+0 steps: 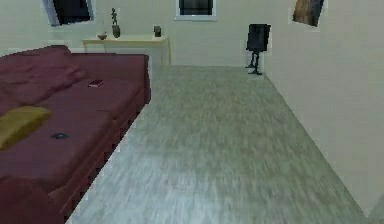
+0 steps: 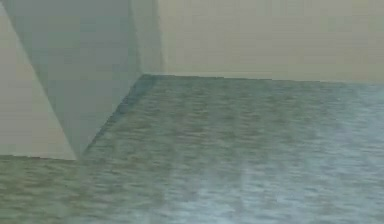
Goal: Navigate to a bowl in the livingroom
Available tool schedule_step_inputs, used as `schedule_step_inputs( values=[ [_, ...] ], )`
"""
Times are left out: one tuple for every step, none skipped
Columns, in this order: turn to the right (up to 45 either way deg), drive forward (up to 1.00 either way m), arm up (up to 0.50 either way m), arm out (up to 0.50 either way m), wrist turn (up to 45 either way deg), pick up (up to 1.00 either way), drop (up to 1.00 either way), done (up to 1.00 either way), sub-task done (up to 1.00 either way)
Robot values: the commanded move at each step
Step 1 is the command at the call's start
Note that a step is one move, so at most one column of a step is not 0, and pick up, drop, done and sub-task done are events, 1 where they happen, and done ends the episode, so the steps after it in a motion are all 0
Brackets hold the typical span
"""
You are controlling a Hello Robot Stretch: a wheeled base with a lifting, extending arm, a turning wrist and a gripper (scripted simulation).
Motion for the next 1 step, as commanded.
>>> schedule_step_inputs(
  values=[
    [0.0, 1.00, 0.00, 0.00, 0.0, 0.00, 0.00, 0.00, 0.00]
  ],
)
